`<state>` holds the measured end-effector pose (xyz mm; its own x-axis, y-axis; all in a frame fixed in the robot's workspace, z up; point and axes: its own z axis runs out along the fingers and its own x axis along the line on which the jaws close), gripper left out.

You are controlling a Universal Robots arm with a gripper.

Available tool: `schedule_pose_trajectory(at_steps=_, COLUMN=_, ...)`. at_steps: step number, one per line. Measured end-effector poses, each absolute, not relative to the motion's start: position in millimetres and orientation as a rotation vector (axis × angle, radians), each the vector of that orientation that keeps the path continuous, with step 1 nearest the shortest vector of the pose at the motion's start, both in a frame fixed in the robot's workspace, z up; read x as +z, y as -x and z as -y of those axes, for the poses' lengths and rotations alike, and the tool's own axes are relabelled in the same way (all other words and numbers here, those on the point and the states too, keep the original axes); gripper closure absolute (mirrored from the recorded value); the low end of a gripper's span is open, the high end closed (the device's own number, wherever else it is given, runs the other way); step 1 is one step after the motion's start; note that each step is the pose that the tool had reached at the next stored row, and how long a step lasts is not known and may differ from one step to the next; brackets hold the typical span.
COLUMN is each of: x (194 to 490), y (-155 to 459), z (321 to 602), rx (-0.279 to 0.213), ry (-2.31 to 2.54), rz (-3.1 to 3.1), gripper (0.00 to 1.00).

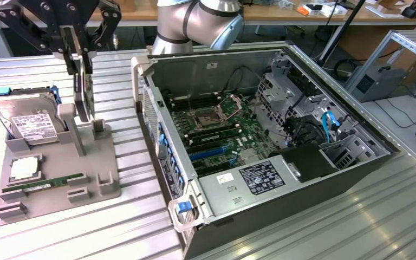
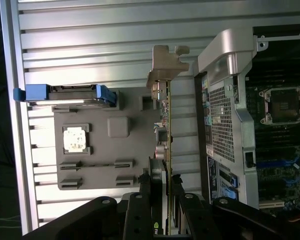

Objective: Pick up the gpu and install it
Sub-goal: 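Pick up the gpu and move the gpu toward the slot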

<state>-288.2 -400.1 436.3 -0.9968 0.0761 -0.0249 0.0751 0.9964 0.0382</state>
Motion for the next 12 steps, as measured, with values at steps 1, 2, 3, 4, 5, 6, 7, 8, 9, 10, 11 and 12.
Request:
schedule_pose_trajectory(at_steps=1, x=436.7, y=288.2, z=400.1, rx=0.058, ry=-0.118, rz=-3.112, gripper=0.73)
schedule_pose_trajectory(at_steps=2, x=437.2, y=288.2, z=400.1, rx=0.058, ry=-0.118, rz=-3.112, gripper=0.73)
schedule_pose_trajectory(at_steps=3, x=437.9, y=288.2, z=400.1, rx=0.058, ry=-0.118, rz=-3.112, gripper=0.73)
schedule_pose_trajectory(at_steps=4, x=438.4, y=288.2, z=400.1, rx=0.058, ry=-0.118, rz=-3.112, gripper=0.73)
schedule_pose_trajectory(at_steps=5, x=439.0, y=288.2, z=400.1, rx=0.058, ry=-0.118, rz=-3.112, gripper=0.73)
schedule_pose_trajectory(at_steps=6, x=439.7, y=288.2, z=400.1, rx=0.058, ry=-0.118, rz=-3.112, gripper=0.73)
schedule_pose_trajectory(at_steps=7, x=440.3, y=288.2, z=400.1, rx=0.058, ry=-0.118, rz=-3.112, gripper=0.73)
schedule_pose_trajectory(at_steps=8, x=440.7, y=288.2, z=400.0, rx=0.058, ry=-0.118, rz=-3.112, gripper=0.73)
schedule_pose_trajectory(at_steps=9, x=441.2, y=288.2, z=400.1, rx=0.058, ry=-0.118, rz=-3.112, gripper=0.73)
schedule_pose_trajectory(at_steps=10, x=442.4, y=288.2, z=400.0, rx=0.058, ry=-0.118, rz=-3.112, gripper=0.73)
schedule_pose_trajectory(at_steps=11, x=443.2, y=288.2, z=400.0, rx=0.058, ry=-0.118, rz=-3.112, gripper=0.73)
schedule_pose_trajectory(at_steps=12, x=444.0, y=288.2, z=400.0, rx=0.058, ry=-0.118, rz=-3.113, gripper=0.73)
